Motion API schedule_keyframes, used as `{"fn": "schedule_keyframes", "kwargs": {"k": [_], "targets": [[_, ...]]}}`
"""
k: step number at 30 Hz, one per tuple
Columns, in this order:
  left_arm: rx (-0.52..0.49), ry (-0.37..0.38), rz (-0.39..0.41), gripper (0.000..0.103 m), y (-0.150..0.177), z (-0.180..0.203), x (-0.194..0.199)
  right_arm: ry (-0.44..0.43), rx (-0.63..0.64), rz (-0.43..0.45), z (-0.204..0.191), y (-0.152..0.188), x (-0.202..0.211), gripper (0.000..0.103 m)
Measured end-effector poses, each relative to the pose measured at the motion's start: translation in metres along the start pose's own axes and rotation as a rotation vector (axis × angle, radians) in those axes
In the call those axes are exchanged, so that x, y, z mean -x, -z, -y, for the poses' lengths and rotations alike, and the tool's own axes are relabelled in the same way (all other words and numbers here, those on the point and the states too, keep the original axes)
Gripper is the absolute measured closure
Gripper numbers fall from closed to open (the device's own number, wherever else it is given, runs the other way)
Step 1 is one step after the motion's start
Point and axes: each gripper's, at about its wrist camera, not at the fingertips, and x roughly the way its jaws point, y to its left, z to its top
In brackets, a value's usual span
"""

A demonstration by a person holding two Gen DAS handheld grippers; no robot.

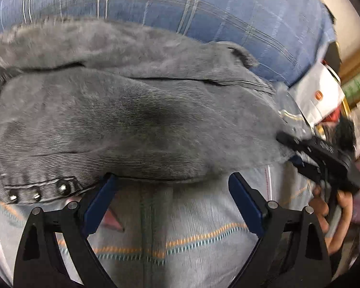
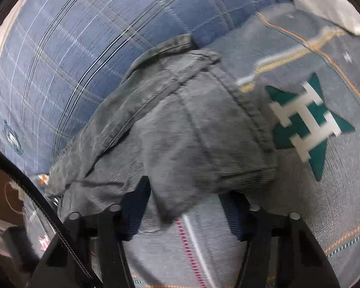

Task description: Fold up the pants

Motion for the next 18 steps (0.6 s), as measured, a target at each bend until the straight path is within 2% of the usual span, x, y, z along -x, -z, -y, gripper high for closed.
{"fn": "schedule_keyframes", "kwargs": {"k": [3,5,8,9,10,11,12,14,18], "targets": [[0.047,0.022,0.031,0.013,-0.007,-0.007,-0.005,-0.004,0.023,0.006,0.002,-0.008,0.002,0.065],[0.067,0.051,0.05,0.032,-0.01,-0.012,0.001,0.006,0.018,0.023,0.005,-0.014,0.002,0.068],[0.15,0.115,0.034,0.044,-0.012,-0.03,0.004,-0.018,-0.006,0.001,0.011,-0.019,0.001,0.067],[0.182,0.134,0.032,0.048,-0.011,-0.036,0.005,-0.015,-0.002,0.003,0.01,-0.021,0.002,0.07],[0.212,0.138,0.028,0.066,-0.01,-0.042,0.005,-0.011,0.017,0.013,0.008,-0.021,0.005,0.076],[0.235,0.113,0.019,0.098,-0.008,-0.047,0.005,-0.019,0.032,0.02,0.006,-0.021,0.009,0.093],[0.252,0.101,-0.002,0.103,-0.006,-0.05,0.004,-0.029,0.041,0.027,0.003,-0.02,0.015,0.097],[0.288,0.158,-0.007,0.103,0.0,-0.056,0.008,-0.029,0.082,0.067,-0.007,-0.014,0.038,0.099],[0.272,0.158,0.035,0.103,0.011,-0.049,0.04,-0.053,0.185,0.137,-0.032,-0.004,0.087,0.101]]}}
